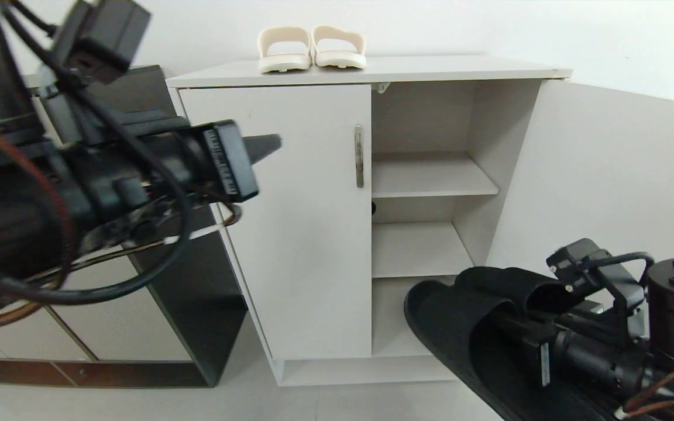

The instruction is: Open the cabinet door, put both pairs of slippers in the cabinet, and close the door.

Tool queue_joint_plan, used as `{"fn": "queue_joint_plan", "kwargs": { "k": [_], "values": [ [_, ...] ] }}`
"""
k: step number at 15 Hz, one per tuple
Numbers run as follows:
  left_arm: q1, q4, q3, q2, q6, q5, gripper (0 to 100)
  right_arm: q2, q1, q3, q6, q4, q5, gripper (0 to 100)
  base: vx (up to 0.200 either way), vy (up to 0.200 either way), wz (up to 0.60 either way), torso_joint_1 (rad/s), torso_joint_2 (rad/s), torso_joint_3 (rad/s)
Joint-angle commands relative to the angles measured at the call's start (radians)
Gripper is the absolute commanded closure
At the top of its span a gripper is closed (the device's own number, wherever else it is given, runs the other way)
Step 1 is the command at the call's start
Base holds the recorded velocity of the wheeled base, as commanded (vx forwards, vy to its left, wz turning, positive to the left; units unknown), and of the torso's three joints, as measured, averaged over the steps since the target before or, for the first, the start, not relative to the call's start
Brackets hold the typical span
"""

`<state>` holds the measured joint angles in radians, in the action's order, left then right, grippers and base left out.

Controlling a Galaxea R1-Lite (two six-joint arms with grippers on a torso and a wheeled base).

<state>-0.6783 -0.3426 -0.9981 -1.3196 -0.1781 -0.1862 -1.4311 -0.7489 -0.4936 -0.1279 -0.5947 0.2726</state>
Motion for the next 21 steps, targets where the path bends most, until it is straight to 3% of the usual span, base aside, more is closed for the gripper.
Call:
{"fn": "queue_joint_plan", "kwargs": {
  "k": [1,3,5,6,8,9,10,11,13,14,15,21],
  "values": [
    [0.092,0.149,0.199,0.333,0.022,-0.157,100,-0.207,-0.001,-0.029,-0.026,-0.192,0.158,100,0.0,0.0,0.0,0.0,0.0,0.0],
    [0.249,0.172,0.386,0.468,0.095,-0.173,100,-0.304,0.002,-0.026,-0.021,-0.341,0.206,100,0.0,0.0,0.0,0.0,0.0,0.0],
    [0.408,0.171,0.55,0.649,0.137,-0.223,100,-0.344,0.005,-0.028,-0.019,-0.381,0.211,100,0.0,0.0,0.0,0.0,0.0,0.0],
    [0.465,0.172,0.604,0.704,0.132,-0.225,100,-0.344,0.005,-0.026,-0.018,-0.379,0.211,100,0.0,0.0,0.0,0.0,0.0,0.0],
    [0.695,0.168,0.809,0.833,0.143,-0.228,100,-0.344,0.005,-0.02,-0.019,-0.381,0.212,100,0.0,0.0,0.0,0.0,0.0,0.0],
    [0.72,0.168,0.882,0.904,0.158,-0.207,100,-0.344,0.005,-0.02,-0.019,-0.381,0.212,100,0.0,0.0,0.0,0.0,0.0,0.0],
    [0.703,0.171,0.923,0.985,0.177,-0.141,100,-0.344,0.005,-0.019,-0.018,-0.381,0.211,100,0.0,0.0,0.0,0.0,0.0,0.0],
    [0.683,0.175,0.957,1.04,0.189,-0.045,100,-0.345,0.005,-0.016,-0.018,-0.381,0.211,100,0.0,0.0,0.0,0.0,0.0,0.0],
    [0.677,0.195,0.998,1.174,0.246,0.123,100,-0.347,0.005,-0.014,-0.016,-0.381,0.211,100,0.0,0.0,0.0,0.0,0.0,0.0],
    [0.677,0.284,0.998,1.247,0.255,0.191,100,-0.348,0.005,-0.013,-0.016,-0.379,0.211,100,0.0,0.0,0.0,0.0,0.0,0.0],
    [0.677,0.375,0.992,1.304,0.256,0.215,100,-0.35,0.005,-0.006,-0.016,-0.379,0.211,100,0.0,0.0,0.0,0.0,0.0,0.0],
    [0.675,0.347,0.997,1.304,0.253,0.241,100,-0.37,-0.003,0.006,-0.012,-0.382,0.209,100,0.0,0.0,0.0,0.0,0.0,0.0]
  ]
}}
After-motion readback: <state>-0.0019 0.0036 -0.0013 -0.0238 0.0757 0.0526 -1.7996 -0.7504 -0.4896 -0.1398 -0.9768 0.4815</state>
